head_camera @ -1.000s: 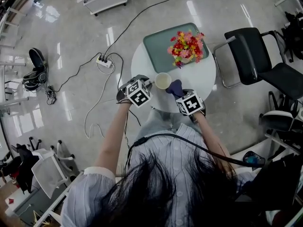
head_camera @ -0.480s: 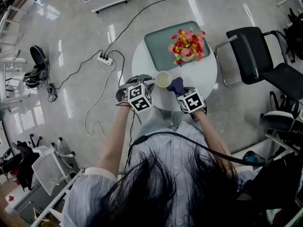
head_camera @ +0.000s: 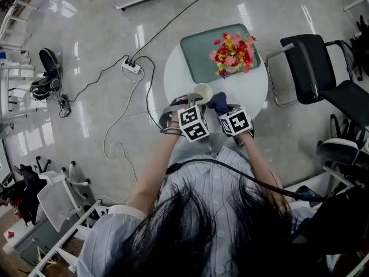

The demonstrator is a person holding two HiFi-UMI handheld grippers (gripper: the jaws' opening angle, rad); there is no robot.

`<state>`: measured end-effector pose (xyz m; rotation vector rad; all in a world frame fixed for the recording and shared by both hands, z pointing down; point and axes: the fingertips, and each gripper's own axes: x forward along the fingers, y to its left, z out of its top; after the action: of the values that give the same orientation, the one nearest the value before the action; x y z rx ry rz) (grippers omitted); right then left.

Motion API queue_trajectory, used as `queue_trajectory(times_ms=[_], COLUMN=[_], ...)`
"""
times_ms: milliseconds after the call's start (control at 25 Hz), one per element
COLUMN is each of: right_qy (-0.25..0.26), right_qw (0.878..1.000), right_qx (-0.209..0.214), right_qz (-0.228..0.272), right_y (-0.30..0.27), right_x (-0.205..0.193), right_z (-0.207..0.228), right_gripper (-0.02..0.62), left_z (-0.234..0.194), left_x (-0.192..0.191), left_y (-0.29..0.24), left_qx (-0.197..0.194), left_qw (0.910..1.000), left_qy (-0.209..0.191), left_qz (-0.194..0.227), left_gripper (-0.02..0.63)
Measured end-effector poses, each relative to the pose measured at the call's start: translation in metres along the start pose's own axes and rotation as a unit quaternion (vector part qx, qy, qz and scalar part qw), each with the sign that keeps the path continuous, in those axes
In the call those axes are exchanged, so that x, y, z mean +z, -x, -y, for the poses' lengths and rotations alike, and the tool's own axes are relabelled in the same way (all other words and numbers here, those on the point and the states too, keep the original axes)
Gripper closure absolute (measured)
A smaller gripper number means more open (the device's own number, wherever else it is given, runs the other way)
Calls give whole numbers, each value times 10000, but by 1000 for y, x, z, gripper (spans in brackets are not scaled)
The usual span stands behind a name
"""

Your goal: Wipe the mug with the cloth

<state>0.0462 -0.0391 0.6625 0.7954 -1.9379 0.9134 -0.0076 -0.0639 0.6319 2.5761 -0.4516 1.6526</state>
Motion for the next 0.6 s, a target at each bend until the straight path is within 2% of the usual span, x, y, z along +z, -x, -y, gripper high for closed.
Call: queue_trajectory(times_ms=[200, 400, 600], right_qy=[-48, -54, -61], right_qw=[10000, 10000, 9999], right_qx=[25, 24, 90], right_qz=[25, 18, 58], right_y=[-1, -1, -3], right_x=[3, 5, 8], right_z=[-3, -2, -3], right_gripper=[494, 494, 494], left_z=[4, 2, 4], left_x=[-1, -14, -14], left_y=[-10, -18, -24], left_qx=[-127, 64, -97], left_qw=[9995, 9978, 9963], left_qy=[282, -425, -648], left_qz=[-48, -501, -555], left_gripper=[503, 520, 534])
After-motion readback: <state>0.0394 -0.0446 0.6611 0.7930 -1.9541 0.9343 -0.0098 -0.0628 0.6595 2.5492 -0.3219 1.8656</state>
